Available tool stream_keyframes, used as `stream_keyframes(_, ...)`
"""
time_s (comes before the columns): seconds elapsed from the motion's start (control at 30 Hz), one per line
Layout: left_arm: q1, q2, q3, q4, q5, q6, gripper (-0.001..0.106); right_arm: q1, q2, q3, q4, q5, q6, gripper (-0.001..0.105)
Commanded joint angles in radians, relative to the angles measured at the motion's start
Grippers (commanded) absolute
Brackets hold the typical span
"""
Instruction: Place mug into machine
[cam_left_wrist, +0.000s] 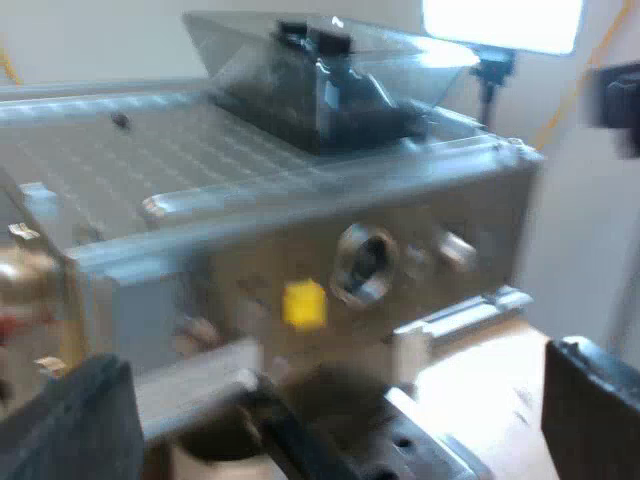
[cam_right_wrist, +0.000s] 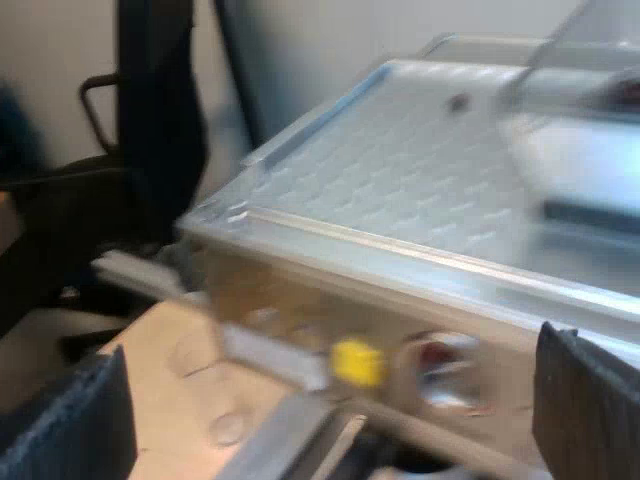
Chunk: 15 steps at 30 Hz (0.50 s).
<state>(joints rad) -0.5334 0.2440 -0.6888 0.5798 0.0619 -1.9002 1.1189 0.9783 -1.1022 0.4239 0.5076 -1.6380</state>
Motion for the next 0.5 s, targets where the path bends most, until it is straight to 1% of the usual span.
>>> stream_keyframes(0.03,0.063,0.074,-0.094,-0.016,-0.044,-0.015,0.082,-0.054,-0.065,-0.033,0.134,-0.012,-0.028,0.082)
stream_keyframes(0.07,0.076,0.091,-0.108,-0.016,-0.044,-0.015,0.082,-0.067,-0.077,-0.034,0.151,-0.012,-0.028,0.082)
stream_keyframes(0.1,0.121,0.125,-0.148,-0.012,-0.044,-0.009,0.082,-0.095,-0.102,-0.033,0.188,-0.012,-0.024,0.081)
stream_keyframes(0.13,0.145,0.136,-0.167,-0.011,-0.042,-0.004,0.082,-0.106,-0.109,-0.033,0.207,-0.012,-0.021,0.080)
stream_keyframes(0.17,0.190,0.164,-0.197,-0.009,-0.030,0.000,0.082,-0.140,-0.129,-0.033,0.247,-0.012,-0.014,0.079)
stream_keyframes(0.2,0.199,0.168,-0.202,-0.008,-0.025,0.000,0.082,-0.179,-0.148,-0.033,0.287,-0.012,-0.010,0.078)
stream_keyframes(0.23,0.209,0.173,-0.207,-0.008,-0.025,0.000,0.082,-0.186,-0.151,-0.033,0.287,-0.012,-0.009,0.078)
stream_keyframes(0.27,0.281,0.213,-0.243,-0.008,0.030,0.000,0.082,-0.244,-0.173,-0.033,0.336,-0.012,-0.004,0.078)
stream_keyframes(0.3,0.398,0.253,-0.269,-0.011,0.127,0.005,0.082,-0.283,-0.184,-0.033,0.366,-0.018,-0.004,0.078)
stream_keyframes(0.37,0.454,0.264,-0.271,-0.019,0.135,0.004,0.082,-0.360,-0.200,-0.033,0.414,-0.028,-0.004,0.078)
stream_keyframes(0.4,0.475,0.264,-0.271,-0.014,0.125,0.004,0.082,-0.417,-0.209,-0.033,0.437,-0.060,-0.004,0.078)
stream_keyframes(0.43,0.479,0.264,-0.271,-0.009,0.111,0.004,0.082,-0.437,-0.212,-0.033,0.444,-0.083,-0.004,0.078)
stream_keyframes(0.5,0.479,0.257,-0.271,-0.002,0.094,0.004,0.082,-0.561,-0.220,-0.033,0.480,-0.183,-0.007,0.078)
